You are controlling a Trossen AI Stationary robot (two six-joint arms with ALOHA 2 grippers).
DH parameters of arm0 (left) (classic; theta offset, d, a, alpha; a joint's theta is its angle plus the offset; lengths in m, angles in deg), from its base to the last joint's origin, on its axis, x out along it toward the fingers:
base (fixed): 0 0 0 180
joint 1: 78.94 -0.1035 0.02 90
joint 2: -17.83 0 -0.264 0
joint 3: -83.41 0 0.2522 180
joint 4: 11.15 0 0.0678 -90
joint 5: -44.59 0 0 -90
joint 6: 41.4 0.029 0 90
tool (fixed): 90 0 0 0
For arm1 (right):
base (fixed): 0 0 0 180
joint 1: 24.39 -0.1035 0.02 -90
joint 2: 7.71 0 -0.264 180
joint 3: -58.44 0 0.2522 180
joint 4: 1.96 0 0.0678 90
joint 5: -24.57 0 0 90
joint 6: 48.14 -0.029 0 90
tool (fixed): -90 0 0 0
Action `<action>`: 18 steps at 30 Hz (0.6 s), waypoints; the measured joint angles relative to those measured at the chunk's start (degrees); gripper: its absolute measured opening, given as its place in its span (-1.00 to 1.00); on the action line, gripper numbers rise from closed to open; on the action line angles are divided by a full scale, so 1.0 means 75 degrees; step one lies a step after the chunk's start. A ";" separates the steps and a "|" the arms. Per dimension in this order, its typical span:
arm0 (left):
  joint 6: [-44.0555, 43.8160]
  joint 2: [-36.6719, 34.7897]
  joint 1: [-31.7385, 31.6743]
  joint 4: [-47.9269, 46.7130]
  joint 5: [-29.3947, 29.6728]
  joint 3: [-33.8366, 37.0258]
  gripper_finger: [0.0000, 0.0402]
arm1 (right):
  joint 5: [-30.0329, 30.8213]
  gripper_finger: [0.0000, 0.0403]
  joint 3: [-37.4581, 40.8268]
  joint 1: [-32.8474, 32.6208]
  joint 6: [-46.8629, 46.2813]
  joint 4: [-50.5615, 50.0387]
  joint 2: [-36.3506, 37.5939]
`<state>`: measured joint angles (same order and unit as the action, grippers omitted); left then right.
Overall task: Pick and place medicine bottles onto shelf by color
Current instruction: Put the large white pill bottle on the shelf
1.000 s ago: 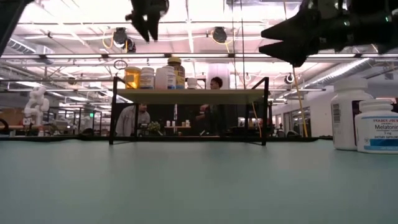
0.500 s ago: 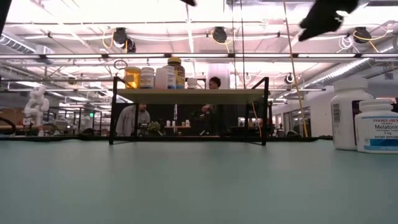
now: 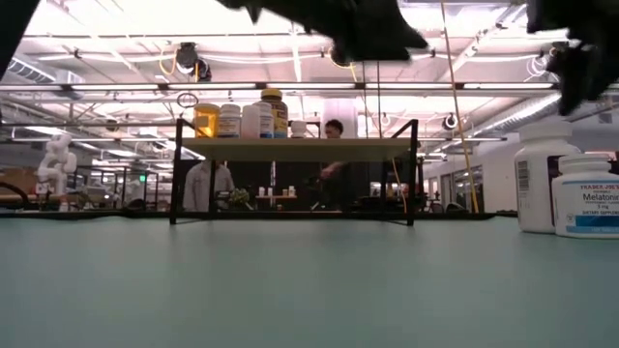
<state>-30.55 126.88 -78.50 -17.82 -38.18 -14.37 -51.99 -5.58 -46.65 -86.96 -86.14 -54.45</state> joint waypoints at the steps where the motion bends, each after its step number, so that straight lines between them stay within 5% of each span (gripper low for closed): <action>1: 0.0083 0.0227 0.0000 0.0174 -0.0023 0.0004 0.27 | -0.0130 0.40 0.0000 -0.0005 -0.0056 -0.0299 -0.0019; 10: 0.0089 0.1680 -0.0318 0.1972 -0.0864 -0.0340 0.27 | 0.0195 0.40 0.0210 0.0003 -0.0964 -0.1675 -0.0219; 18: -0.0353 0.3229 -0.0571 0.1899 -0.1517 -0.2470 0.27 | 0.0566 0.40 0.0638 0.0007 -0.1199 -0.1452 -0.0309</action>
<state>-33.20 151.10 -82.78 -3.58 -49.56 -32.89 -47.74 -0.80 -46.60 -95.95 -97.03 -56.76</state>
